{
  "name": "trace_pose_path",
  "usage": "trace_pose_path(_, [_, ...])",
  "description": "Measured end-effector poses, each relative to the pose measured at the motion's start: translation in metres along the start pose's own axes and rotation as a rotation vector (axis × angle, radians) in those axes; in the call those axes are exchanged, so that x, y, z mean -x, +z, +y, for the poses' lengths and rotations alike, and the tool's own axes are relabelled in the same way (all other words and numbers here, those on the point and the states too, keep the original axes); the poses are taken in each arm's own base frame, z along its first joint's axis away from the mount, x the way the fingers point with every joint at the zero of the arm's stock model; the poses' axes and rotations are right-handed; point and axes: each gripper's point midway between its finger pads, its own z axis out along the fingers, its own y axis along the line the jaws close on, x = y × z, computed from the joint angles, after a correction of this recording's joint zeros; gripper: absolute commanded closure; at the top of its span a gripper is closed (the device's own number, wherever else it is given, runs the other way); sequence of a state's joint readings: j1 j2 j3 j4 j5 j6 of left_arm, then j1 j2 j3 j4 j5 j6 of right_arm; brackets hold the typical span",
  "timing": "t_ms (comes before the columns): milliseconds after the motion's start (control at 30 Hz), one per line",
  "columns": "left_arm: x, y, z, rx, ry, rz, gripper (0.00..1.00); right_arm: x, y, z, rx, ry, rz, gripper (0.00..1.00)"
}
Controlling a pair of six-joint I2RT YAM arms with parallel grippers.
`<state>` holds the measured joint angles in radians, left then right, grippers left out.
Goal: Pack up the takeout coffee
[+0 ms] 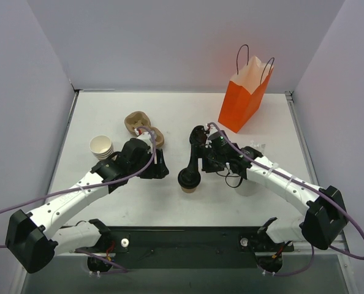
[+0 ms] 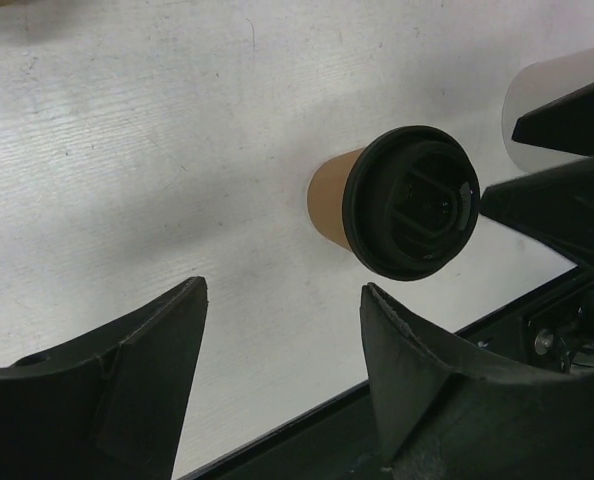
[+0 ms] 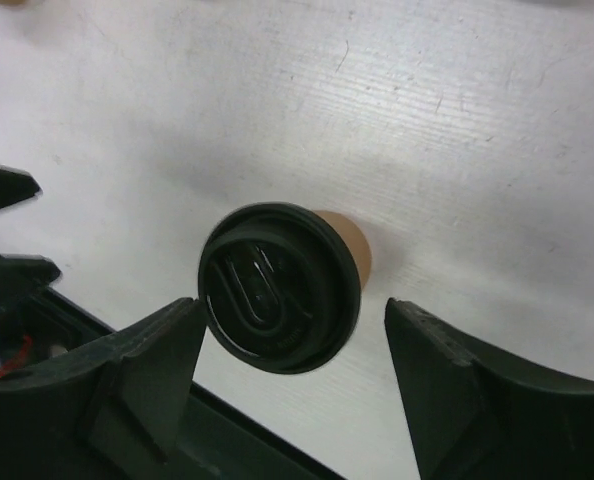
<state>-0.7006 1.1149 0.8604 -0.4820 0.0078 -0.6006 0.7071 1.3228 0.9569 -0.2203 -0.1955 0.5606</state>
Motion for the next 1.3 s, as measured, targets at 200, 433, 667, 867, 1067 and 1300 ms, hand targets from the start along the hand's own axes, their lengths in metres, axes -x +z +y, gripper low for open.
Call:
trace_pose_path(200, [0.007, -0.018, 0.014, 0.063, 0.035, -0.06, 0.06, -0.013, -0.008, 0.01, -0.058, -0.242, 0.006, 0.11])
trace_pose_path(433, [0.017, -0.071, 0.033, 0.076, 0.085, -0.245, 0.03, -0.01, -0.01, 0.026, -0.089, -0.395, -0.016, 0.1])
trace_pose_path(667, [0.017, -0.089, 0.042, 0.091, 0.108, -0.299, 0.03, -0.016, 0.007, 0.022, -0.185, -0.484, 0.021, 0.13])
trace_pose_path(867, [0.009, -0.085, 0.043, 0.095, 0.127, -0.276, 0.03, -0.026, 0.018, 0.012, -0.227, -0.506, 0.068, 0.26])
trace_pose_path(1067, [0.009, -0.086, 0.044, 0.102, 0.13, -0.284, 0.03, -0.028, 0.025, 0.011, -0.24, -0.498, 0.082, 0.39])
trace_pose_path(1300, [0.011, -0.089, 0.046, 0.11, 0.128, -0.303, 0.03, -0.025, 0.026, 0.008, -0.251, -0.459, 0.073, 0.48])
